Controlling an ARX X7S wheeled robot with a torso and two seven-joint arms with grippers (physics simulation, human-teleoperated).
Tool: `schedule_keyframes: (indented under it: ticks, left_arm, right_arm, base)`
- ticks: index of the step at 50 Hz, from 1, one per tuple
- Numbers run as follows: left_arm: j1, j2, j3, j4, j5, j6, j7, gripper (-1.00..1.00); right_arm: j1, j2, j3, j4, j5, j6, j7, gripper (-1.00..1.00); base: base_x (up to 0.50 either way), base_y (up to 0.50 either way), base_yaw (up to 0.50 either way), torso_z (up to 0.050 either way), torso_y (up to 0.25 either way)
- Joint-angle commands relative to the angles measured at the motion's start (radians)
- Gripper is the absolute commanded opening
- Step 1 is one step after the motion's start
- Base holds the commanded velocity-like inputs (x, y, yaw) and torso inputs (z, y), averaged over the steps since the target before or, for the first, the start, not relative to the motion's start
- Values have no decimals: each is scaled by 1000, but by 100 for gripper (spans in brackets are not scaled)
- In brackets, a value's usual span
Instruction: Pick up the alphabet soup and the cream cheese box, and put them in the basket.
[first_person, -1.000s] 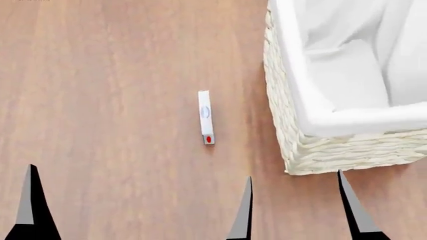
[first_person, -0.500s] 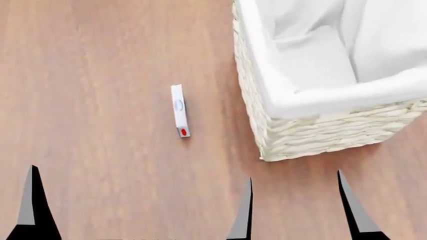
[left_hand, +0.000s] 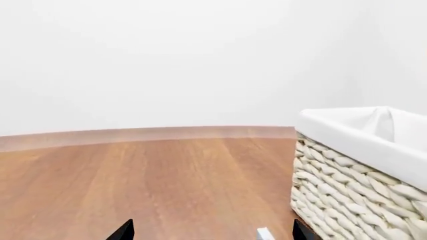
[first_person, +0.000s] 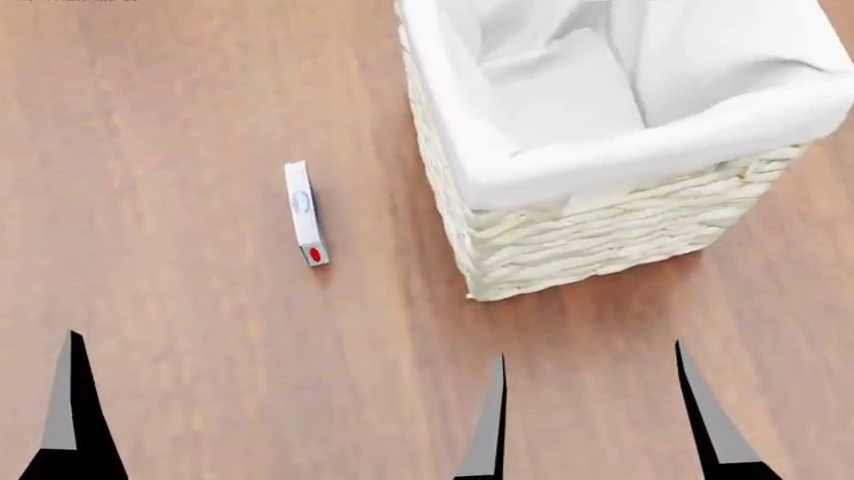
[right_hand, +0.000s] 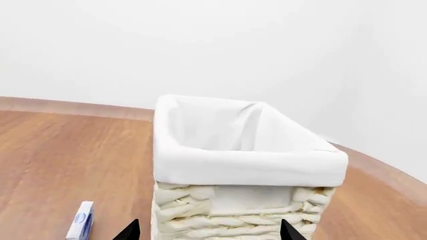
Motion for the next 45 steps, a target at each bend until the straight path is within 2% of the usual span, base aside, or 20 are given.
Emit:
schedule_keyframes:
  ticks: [1,32,45]
  left_arm:
    - [-2,-3,4,3,0,-3,-4,100]
    - [2,-11,7,-6,-9,12,-12,100]
    - [0,-13,10,-12,-10,15,-16,100]
  right_arm:
    - [-2,4,0,1,4,-4,4,100]
    - [4,11,-16,-3,-7,5,15,100]
    - [-24,21,-14,-105,6,95,26,100]
  base:
    - [0,0,-254,0,0]
    - [0,0,-249,0,0]
    - [0,0,-8,0,0]
